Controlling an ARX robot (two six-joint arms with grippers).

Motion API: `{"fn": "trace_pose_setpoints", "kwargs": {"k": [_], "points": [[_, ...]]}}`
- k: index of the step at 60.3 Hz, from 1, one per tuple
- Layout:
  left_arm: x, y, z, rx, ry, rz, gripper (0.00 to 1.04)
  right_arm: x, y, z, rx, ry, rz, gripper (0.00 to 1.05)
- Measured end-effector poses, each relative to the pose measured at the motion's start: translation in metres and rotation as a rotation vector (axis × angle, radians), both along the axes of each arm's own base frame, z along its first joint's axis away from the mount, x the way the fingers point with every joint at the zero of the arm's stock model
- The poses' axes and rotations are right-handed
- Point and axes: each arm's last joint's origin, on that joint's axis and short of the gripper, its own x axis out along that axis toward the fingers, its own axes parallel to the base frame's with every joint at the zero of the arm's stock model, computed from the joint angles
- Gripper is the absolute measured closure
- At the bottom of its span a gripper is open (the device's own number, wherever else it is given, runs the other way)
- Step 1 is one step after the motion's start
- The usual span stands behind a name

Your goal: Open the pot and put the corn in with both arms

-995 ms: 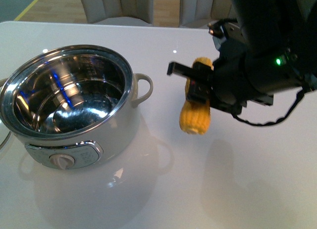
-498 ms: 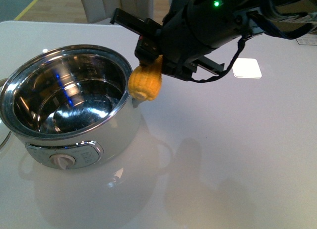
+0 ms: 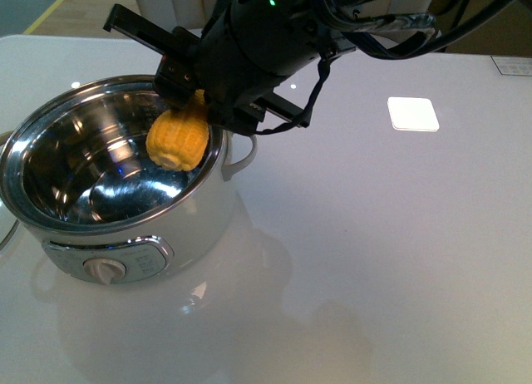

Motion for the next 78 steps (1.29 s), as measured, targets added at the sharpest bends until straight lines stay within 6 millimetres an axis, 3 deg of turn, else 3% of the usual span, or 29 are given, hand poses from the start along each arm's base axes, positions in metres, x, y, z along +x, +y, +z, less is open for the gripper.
{"fn": "trace_pose_setpoints", "kwargs": {"k": [17, 35, 47, 64, 72, 78], "points": [[0.000, 0.000, 0.000, 0.000, 0.000, 0.000, 0.07, -0.001, 0.017, 0.010, 0.032, -0.017, 0.040, 0.84], [0.000, 0.000, 0.000, 0.000, 0.000, 0.000, 0.07, -0.019, 0.038, -0.005, -0.003, 0.029, 0.137, 0.85], [0.000, 0.000, 0.000, 0.000, 0.000, 0.000, 0.07, -0.021, 0.041, -0.012, -0.014, 0.040, 0.151, 0.85], [0.000, 0.000, 0.000, 0.000, 0.000, 0.000, 0.07, -0.021, 0.040, -0.013, -0.013, 0.039, 0.147, 0.39], [0.000, 0.000, 0.000, 0.000, 0.000, 0.000, 0.07, -0.019, 0.030, -0.018, -0.017, 0.052, 0.119, 0.10], [0.000, 0.000, 0.000, 0.000, 0.000, 0.000, 0.07, -0.016, 0.019, -0.017, -0.005, 0.052, 0.083, 0.09]]}}
